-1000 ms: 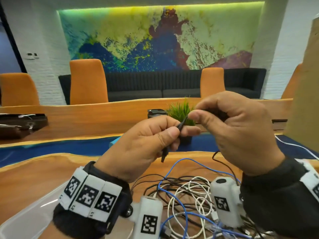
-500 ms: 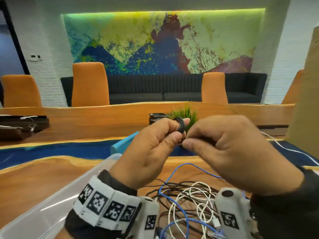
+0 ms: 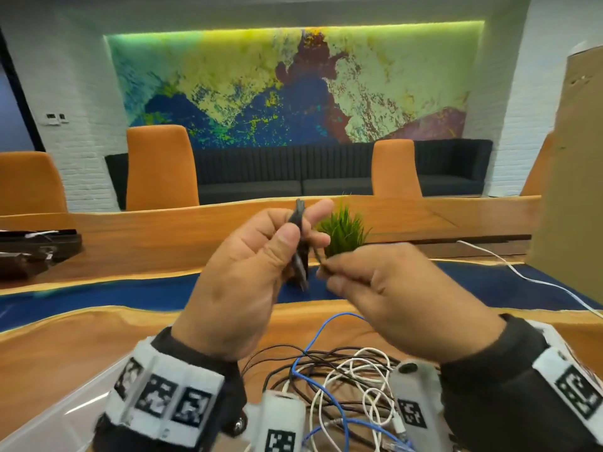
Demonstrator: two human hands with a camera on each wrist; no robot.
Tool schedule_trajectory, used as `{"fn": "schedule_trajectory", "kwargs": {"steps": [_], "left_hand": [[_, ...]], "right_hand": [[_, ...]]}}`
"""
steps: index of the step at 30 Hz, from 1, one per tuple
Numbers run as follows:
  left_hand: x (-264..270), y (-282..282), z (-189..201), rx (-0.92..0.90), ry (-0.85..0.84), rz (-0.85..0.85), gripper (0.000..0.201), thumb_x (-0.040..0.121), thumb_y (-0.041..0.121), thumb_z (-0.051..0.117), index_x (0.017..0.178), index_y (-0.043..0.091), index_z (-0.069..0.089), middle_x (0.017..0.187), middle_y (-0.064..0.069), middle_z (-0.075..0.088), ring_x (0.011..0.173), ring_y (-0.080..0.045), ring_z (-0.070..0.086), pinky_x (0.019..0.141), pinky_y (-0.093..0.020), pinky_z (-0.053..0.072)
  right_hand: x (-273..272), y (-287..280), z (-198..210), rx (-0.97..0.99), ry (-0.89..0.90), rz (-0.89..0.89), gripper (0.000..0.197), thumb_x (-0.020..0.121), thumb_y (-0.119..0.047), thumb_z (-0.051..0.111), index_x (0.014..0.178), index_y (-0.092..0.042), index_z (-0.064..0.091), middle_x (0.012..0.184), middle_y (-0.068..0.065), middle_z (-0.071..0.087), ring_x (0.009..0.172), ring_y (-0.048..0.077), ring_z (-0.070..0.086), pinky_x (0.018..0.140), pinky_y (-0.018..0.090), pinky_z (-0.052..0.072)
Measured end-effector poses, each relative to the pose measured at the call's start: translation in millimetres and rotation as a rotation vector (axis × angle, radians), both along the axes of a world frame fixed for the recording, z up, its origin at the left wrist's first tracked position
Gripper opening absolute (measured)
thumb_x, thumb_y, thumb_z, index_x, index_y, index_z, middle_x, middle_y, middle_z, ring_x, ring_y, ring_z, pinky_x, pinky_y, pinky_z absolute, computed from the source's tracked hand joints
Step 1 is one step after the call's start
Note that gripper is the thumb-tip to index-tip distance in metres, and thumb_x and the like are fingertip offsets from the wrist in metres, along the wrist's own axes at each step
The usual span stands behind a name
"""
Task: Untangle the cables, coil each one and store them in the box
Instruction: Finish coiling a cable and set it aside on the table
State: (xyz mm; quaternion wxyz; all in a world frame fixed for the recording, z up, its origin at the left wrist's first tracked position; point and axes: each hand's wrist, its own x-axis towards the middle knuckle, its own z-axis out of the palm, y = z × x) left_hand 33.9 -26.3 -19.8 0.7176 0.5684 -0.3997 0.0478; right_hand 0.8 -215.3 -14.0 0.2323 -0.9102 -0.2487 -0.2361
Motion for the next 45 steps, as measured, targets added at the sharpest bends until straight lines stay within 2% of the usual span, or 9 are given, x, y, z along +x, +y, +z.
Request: {"fn": "schedule_trajectory", "kwargs": {"steps": [3, 11, 15, 19, 25, 30, 33, 39, 45], "left_hand": [[8, 4, -8, 0.374, -0.313, 0.333, 0.028, 0.097, 0.022, 0.047, 0.116, 0.012, 0.064, 0.132, 0.013, 0.064, 0.12, -0.002, 0.06, 0.099, -0.028, 0.05], [-5, -3, -5, 0.537, -0.195, 0.17, 0.03, 0.097, 0.03, 0.046, 0.106, 0.007, 0.064, 0.086, 0.007, 0.067, 0.08, -0.008, 0.061, 0.069, -0.024, 0.047], [-10, -9, -6, 0.486, 0.029, 0.008, 0.04, 0.096, 0.031, 0.043, 0.104, -0.005, 0.058, 0.091, 0.011, 0.074, 0.068, 0.0, 0.051, 0.059, -0.014, 0.037], [-13, -18, -11, 0.443, 0.109, -0.037, 0.028, 0.095, 0.035, 0.049, 0.08, 0.028, 0.071, 0.103, -0.024, 0.069, 0.071, -0.009, 0.047, 0.061, -0.023, 0.036], [-8, -11, 5, -0.236, 0.467, -0.232, 0.023, 0.096, 0.034, 0.044, 0.082, 0.018, 0.052, 0.111, -0.009, 0.074, 0.071, -0.008, 0.057, 0.06, -0.023, 0.038], [4, 2, -1, 0.188, -0.077, 0.368, 0.021, 0.099, 0.033, 0.045, 0.1, 0.02, 0.062, 0.123, 0.006, 0.07, 0.108, -0.007, 0.064, 0.083, -0.026, 0.045], [11, 1, -14, 0.54, -0.351, 0.541, 0.028, 0.097, 0.034, 0.044, 0.1, 0.014, 0.064, 0.103, 0.019, 0.068, 0.098, 0.006, 0.061, 0.081, -0.02, 0.047], [5, -3, -17, 0.557, -0.09, 0.241, 0.034, 0.097, 0.038, 0.039, 0.09, 0.017, 0.064, 0.092, -0.012, 0.063, 0.077, -0.009, 0.052, 0.071, -0.024, 0.041], [3, -7, -13, 0.191, 0.288, 0.048, 0.028, 0.091, 0.038, 0.049, 0.077, 0.018, 0.061, 0.076, 0.0, 0.06, 0.059, -0.006, 0.045, 0.061, -0.028, 0.034]], "right_hand": [[-16, 11, 9, -0.174, 0.012, 0.072, 0.026, 0.095, -0.04, 0.054, 0.087, -0.02, 0.069, 0.077, -0.007, 0.062, 0.075, 0.009, 0.057, 0.068, 0.036, 0.048], [-13, -10, 20, 0.145, -0.334, -0.01, 0.018, 0.085, -0.035, 0.067, 0.082, -0.017, 0.07, 0.074, -0.008, 0.063, 0.07, 0.008, 0.056, 0.061, 0.024, 0.044], [1, -14, 13, 0.289, -0.333, -0.072, 0.016, 0.086, -0.031, 0.071, 0.083, -0.016, 0.068, 0.075, -0.006, 0.063, 0.071, 0.009, 0.057, 0.062, 0.032, 0.047], [10, -19, 6, 0.365, -0.27, -0.109, 0.014, 0.087, -0.029, 0.071, 0.084, -0.015, 0.069, 0.076, -0.005, 0.065, 0.072, 0.011, 0.059, 0.064, 0.034, 0.05], [21, -18, -5, 0.399, -0.093, -0.065, 0.009, 0.092, -0.018, 0.065, 0.092, -0.02, 0.074, 0.082, -0.008, 0.069, 0.078, 0.004, 0.061, 0.073, 0.028, 0.052], [7, 7, -10, 0.012, 0.133, 0.077, 0.016, 0.094, -0.026, 0.061, 0.105, -0.028, 0.072, 0.092, -0.013, 0.069, 0.087, 0.002, 0.061, 0.078, 0.027, 0.051], [-8, 11, 5, 0.04, -0.008, 0.116, 0.009, 0.091, -0.03, 0.063, 0.086, -0.029, 0.07, 0.074, -0.013, 0.064, 0.073, 0.003, 0.059, 0.063, 0.02, 0.045], [9, -15, 5, 0.253, -0.227, -0.074, 0.012, 0.093, -0.019, 0.061, 0.086, -0.024, 0.069, 0.076, -0.012, 0.064, 0.074, 0.002, 0.056, 0.064, 0.014, 0.04], [20, -15, -7, 0.15, -0.008, -0.084, 0.024, 0.096, -0.024, 0.058, 0.116, -0.025, 0.07, 0.093, -0.015, 0.061, 0.094, 0.005, 0.056, 0.086, 0.029, 0.047]]}}
